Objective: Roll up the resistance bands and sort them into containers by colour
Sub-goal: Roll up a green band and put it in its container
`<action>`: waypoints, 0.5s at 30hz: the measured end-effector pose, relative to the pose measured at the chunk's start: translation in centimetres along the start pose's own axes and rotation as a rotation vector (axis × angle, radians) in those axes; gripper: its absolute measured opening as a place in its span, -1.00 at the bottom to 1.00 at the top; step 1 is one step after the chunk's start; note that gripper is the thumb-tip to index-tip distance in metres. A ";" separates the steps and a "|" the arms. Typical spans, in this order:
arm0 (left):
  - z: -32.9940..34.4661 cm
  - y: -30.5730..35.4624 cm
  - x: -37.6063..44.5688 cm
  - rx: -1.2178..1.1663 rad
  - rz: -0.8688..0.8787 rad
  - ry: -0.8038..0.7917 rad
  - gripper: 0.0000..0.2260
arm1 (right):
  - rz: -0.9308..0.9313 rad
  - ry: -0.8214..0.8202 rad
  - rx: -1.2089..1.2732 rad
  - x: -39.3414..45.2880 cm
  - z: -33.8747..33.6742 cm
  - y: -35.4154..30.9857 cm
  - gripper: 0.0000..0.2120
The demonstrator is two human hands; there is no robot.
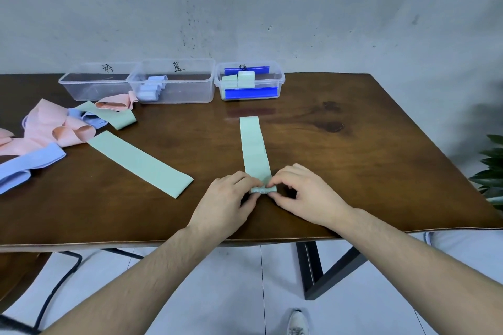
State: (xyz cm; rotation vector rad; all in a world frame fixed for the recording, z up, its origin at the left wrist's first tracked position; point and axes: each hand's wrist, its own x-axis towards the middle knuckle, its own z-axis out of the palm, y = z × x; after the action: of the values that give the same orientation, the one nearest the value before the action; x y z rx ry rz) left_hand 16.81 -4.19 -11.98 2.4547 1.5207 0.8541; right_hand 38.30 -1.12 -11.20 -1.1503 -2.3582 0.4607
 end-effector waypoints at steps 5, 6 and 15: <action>0.2 -0.2 0.4 -0.005 -0.062 -0.005 -0.83 | 0.014 -0.014 -0.032 0.5 -0.1 0.1 -0.77; 0.2 -0.2 0.4 -0.005 -0.067 -0.006 -0.83 | 0.024 -0.028 -0.027 0.7 -0.2 0.1 -0.77; -0.2 -0.1 0.9 -0.080 -0.104 -0.001 -0.81 | 0.057 -0.019 -0.005 1.1 -0.2 -0.1 -0.83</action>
State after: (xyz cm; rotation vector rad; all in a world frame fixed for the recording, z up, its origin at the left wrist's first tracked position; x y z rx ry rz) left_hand 16.92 -3.43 -11.50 2.2984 1.5664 0.8761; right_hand 37.77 -0.26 -10.66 -1.2232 -2.3485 0.4874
